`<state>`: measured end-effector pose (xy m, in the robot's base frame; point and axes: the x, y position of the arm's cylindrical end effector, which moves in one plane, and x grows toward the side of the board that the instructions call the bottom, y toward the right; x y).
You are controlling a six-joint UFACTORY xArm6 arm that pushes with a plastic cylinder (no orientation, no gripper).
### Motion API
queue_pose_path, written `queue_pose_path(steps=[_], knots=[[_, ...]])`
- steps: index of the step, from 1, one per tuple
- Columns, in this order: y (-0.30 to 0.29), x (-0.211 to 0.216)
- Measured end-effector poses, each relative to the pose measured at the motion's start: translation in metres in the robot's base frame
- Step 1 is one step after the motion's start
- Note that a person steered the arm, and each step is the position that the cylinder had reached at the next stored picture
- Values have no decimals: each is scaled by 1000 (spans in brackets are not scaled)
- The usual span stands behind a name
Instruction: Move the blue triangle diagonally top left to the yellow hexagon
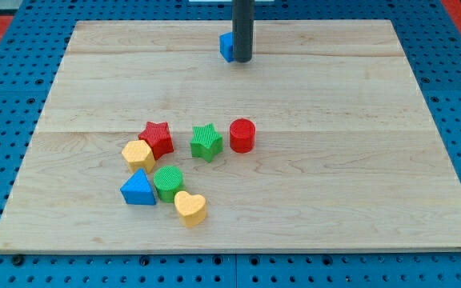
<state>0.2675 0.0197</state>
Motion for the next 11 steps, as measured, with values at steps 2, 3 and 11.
queue_pose_path(steps=[2,3,11], knots=[[38,54],[74,156],[-172,254]])
